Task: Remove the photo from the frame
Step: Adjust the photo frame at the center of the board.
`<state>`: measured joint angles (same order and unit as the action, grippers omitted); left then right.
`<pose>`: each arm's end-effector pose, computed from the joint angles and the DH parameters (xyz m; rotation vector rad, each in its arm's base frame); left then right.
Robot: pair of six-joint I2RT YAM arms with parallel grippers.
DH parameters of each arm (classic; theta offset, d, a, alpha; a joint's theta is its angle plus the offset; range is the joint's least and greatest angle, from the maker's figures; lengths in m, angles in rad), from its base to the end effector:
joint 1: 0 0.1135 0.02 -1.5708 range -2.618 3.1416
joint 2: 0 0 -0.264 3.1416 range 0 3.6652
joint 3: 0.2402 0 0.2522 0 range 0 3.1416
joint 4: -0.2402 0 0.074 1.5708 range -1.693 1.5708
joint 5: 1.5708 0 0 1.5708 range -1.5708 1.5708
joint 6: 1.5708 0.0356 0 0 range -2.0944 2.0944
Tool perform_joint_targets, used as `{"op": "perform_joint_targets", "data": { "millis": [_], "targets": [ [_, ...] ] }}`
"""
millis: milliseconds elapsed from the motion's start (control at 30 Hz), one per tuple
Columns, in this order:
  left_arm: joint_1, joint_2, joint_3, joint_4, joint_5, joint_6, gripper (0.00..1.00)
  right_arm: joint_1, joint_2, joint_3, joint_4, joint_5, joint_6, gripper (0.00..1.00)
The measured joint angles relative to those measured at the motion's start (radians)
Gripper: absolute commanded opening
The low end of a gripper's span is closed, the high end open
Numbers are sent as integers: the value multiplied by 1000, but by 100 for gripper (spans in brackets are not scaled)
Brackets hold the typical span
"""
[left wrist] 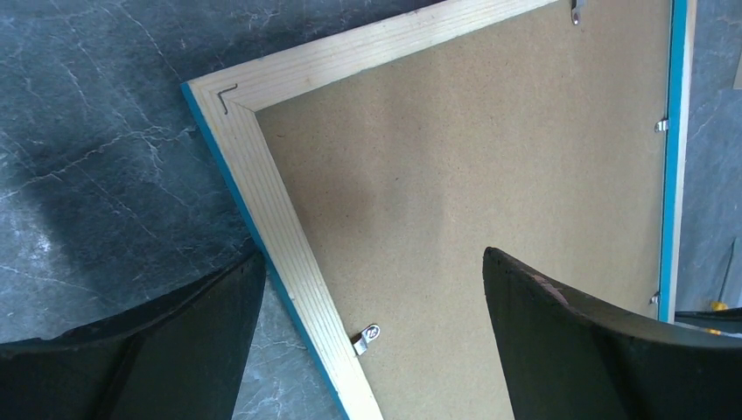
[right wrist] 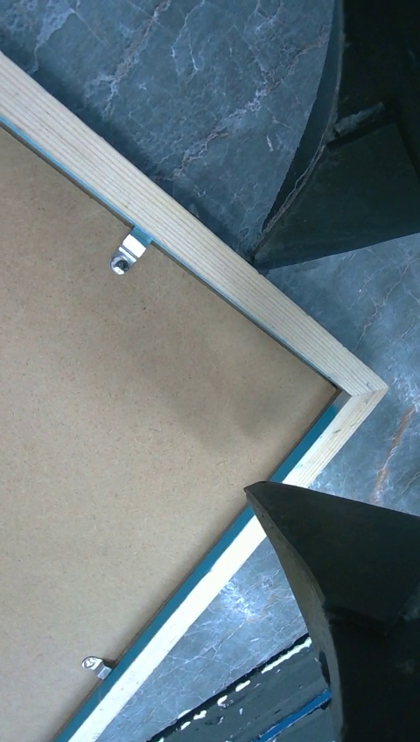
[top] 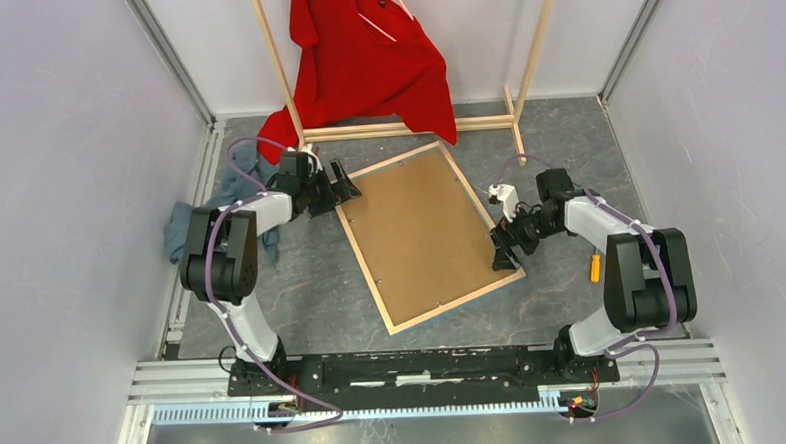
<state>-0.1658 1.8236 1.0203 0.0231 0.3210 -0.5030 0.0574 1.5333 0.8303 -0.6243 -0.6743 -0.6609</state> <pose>0.3689 -0.0731 0.1587 -0.2434 2.3987 -0.6973 0.2586 0.0371 0.1659 -1.0216 2.4029 0.7782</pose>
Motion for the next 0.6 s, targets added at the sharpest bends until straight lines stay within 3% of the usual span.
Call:
{"op": "perform_joint_targets", "data": {
  "millis": [600],
  "targets": [
    [-54, 97, 133, -13, -74, 21, 100, 35, -14, 0, -76, -2, -73, 98]
  ]
}}
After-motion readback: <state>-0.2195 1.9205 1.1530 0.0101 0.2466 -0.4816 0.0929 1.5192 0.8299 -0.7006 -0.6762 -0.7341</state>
